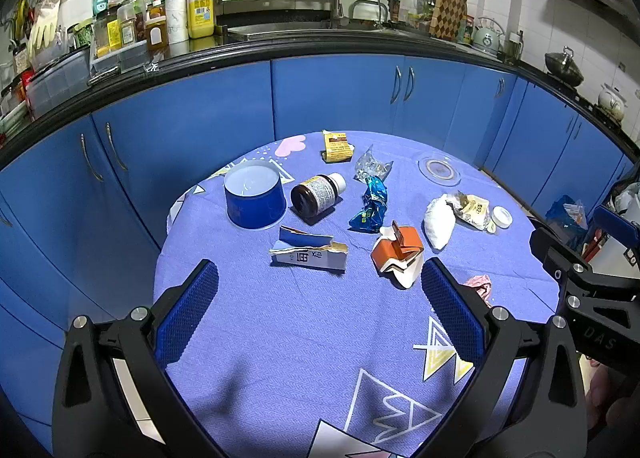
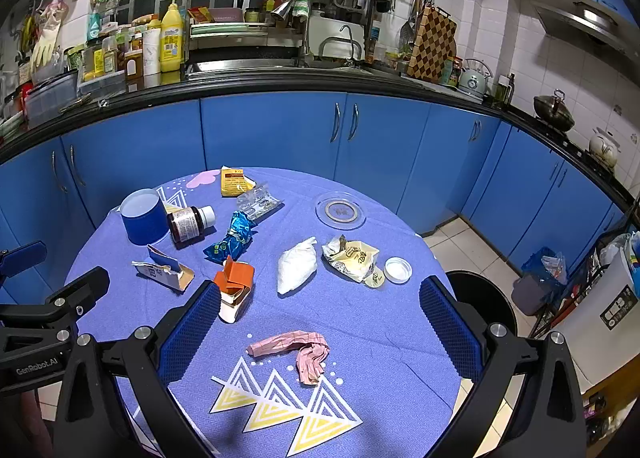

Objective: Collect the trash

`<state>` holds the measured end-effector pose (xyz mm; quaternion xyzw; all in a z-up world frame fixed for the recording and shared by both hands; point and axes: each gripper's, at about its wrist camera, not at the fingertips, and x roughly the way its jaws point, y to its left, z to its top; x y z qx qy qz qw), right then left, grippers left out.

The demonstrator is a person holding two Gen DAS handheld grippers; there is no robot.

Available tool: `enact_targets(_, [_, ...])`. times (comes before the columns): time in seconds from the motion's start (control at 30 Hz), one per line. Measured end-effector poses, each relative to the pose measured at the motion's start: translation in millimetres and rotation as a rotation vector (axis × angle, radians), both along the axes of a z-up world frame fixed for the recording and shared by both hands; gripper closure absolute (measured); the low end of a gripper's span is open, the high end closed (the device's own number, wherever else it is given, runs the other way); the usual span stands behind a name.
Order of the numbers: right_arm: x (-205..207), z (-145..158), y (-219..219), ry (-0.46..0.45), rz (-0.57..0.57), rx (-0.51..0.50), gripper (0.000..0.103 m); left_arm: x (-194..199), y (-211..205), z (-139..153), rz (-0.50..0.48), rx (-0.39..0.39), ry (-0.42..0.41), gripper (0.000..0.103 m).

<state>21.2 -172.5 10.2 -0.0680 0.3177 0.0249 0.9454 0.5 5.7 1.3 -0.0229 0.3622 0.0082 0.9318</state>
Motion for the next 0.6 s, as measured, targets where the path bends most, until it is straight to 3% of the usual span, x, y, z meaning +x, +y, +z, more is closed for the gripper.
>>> enact_targets(0.6, [0.5, 1.5, -0.6, 0.002, -0.001, 0.0, 0.006, -0.1, -0.3, -0.5, 0.0, -0.003, 0.0, 0.003])
